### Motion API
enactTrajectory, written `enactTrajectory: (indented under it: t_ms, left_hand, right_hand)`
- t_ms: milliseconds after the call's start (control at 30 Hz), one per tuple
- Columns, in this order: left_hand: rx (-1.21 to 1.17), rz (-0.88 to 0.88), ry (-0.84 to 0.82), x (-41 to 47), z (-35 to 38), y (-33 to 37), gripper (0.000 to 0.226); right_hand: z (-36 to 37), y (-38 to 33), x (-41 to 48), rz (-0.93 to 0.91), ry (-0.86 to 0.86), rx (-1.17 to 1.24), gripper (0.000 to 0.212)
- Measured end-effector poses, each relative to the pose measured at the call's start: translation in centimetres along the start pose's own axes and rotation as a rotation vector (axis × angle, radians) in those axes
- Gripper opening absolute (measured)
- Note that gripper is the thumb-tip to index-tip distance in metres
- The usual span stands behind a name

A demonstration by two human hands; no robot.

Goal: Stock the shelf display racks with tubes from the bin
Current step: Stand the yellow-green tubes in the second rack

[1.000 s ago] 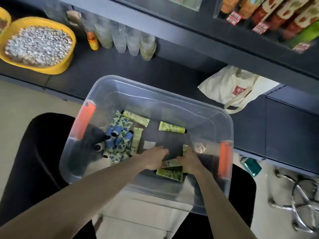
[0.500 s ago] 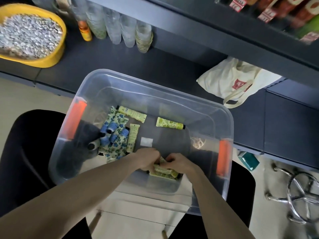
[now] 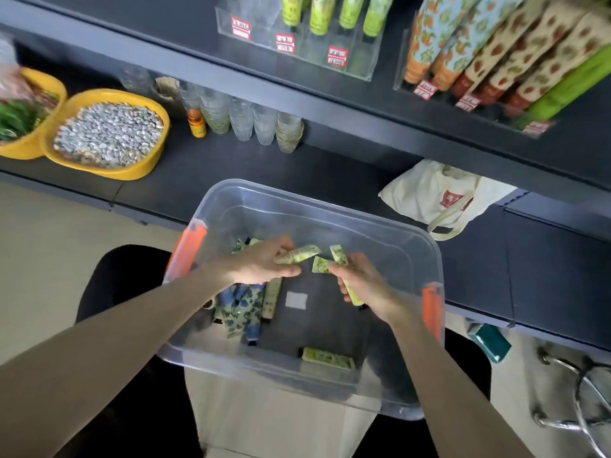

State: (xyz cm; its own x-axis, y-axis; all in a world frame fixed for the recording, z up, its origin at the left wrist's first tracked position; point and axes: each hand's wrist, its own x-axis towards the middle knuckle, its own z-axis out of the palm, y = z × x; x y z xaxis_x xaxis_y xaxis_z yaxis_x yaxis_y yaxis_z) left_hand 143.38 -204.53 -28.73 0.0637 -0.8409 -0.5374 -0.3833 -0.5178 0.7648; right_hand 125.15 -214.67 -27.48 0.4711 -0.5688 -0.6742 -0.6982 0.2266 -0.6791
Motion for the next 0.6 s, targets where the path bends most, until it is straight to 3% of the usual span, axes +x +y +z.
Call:
enactTrajectory:
  t_ms: [67,133,300,433,600]
  left_hand:
    - [-0.104,0.077,0.085,-0.7,-1.7,2.1,0.011]
    - [-0.070,0.168,0.174,-1.4,-3.3,4.5,0.009]
    - [0.193,0.406,0.493,-2.9,-8.3,10.0,0.028]
    - [0.241,0.631,0.529,-3.8,-12.8,14.7,0.025]
    - [0.200,0.649,0.597,-4.2,-17.1,19.6,0.029]
  right_hand:
    - [-0.7,-2.7,-0.7,-0.110,0.065,-0.012,0.026]
    - [-1.5,-5.8,-1.5,-0.235,0.126,0.003,0.025]
    - [-4.5,-13.4,-3.6,-0.542,0.301,-0.163,0.022]
    - [-7.3,-18.9,-5.6,-0.732,0.373,-0.152,0.012]
    - [-10.5,-24.7,-7.4,-0.872,0.491,-0.119,0.003]
